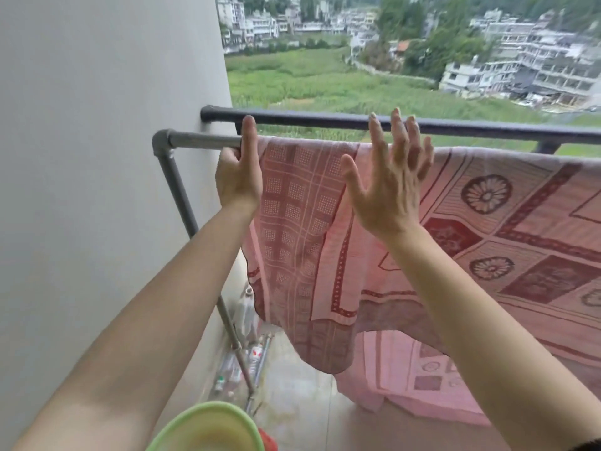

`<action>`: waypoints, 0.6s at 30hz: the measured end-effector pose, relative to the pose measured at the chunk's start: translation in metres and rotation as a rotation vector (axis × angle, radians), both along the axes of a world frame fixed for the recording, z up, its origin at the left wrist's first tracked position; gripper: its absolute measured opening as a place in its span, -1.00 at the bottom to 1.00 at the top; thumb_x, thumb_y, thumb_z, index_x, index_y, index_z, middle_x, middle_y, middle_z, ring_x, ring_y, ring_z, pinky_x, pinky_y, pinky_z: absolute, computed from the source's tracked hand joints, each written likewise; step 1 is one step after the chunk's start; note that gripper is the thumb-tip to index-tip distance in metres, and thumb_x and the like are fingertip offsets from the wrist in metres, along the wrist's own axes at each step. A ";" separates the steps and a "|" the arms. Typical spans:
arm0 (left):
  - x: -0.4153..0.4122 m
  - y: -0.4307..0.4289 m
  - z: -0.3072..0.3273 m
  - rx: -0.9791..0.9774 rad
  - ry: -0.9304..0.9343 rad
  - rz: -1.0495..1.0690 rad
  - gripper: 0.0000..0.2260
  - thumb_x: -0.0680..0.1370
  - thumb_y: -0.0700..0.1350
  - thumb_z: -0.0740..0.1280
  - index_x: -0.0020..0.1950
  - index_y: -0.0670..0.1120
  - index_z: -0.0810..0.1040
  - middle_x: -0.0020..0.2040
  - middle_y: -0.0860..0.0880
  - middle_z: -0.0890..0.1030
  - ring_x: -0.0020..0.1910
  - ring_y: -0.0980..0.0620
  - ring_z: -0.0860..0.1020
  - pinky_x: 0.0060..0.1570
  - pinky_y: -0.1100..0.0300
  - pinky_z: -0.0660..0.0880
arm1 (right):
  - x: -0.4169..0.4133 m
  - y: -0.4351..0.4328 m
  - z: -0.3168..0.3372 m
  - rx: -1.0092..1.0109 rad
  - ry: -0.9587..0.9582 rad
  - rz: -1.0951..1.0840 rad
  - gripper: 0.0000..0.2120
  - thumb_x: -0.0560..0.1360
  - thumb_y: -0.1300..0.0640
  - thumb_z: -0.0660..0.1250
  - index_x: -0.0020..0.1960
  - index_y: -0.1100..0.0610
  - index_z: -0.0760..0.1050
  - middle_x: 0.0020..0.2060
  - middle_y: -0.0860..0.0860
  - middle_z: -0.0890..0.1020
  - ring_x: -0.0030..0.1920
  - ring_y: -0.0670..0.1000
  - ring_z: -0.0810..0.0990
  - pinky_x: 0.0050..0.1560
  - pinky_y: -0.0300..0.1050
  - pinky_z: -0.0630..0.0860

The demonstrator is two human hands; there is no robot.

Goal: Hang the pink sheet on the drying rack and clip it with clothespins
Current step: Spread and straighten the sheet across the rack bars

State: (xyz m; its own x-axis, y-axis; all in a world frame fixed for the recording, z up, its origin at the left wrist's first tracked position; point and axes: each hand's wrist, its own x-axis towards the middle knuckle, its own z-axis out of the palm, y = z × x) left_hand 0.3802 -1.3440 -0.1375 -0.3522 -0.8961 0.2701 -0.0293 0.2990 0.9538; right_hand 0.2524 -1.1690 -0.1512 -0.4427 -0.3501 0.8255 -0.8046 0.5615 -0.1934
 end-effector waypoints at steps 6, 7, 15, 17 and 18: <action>0.009 -0.006 -0.024 -0.393 -0.066 0.344 -0.60 0.65 0.15 0.08 -0.29 -0.04 0.34 -0.44 0.12 0.41 -0.44 0.12 0.40 -0.44 0.20 0.23 | 0.002 -0.002 -0.006 0.108 0.097 0.012 -0.60 0.66 -0.07 0.17 0.44 0.03 0.45 0.35 0.03 0.52 0.39 0.16 0.39 0.48 0.29 0.04; 0.017 -0.009 -0.035 -0.390 -0.044 0.378 -0.61 0.65 0.14 0.09 -0.28 -0.03 0.34 -0.46 0.13 0.40 -0.46 0.15 0.41 -0.48 0.27 0.21 | 0.004 -0.005 -0.012 0.089 0.140 0.022 -0.63 0.65 0.02 0.23 0.43 0.02 0.47 0.36 0.03 0.52 0.38 0.17 0.39 0.47 0.28 0.08; 0.093 -0.029 -0.173 0.063 -0.879 0.313 -0.56 0.63 0.15 0.03 0.10 -0.11 0.57 0.06 -0.17 0.63 -0.07 -0.18 0.54 -0.13 0.07 0.40 | 0.045 -0.013 -0.075 0.375 0.082 0.365 -0.70 0.47 0.32 0.41 0.17 0.13 0.64 -0.07 0.09 0.72 -0.05 0.17 0.64 0.01 0.05 0.51; 0.113 -0.036 -0.182 0.230 -1.098 0.179 -0.55 0.59 0.12 0.16 0.24 -0.19 0.55 0.21 -0.21 0.58 0.14 -0.22 0.55 0.06 0.02 0.47 | 0.046 -0.007 -0.071 0.342 0.115 0.409 -0.81 0.49 0.26 0.37 0.08 0.15 0.65 0.02 0.09 0.69 0.00 0.15 0.62 0.02 0.10 0.51; 0.120 -0.040 -0.181 0.238 -1.187 0.144 -0.55 0.56 0.12 0.23 0.26 -0.20 0.53 0.24 -0.22 0.56 0.19 -0.24 0.53 0.12 0.01 0.48 | 0.043 -0.006 -0.065 0.287 0.154 0.394 -0.80 0.50 0.21 0.37 0.11 0.13 0.64 0.09 0.09 0.65 0.05 0.12 0.58 0.07 0.10 0.48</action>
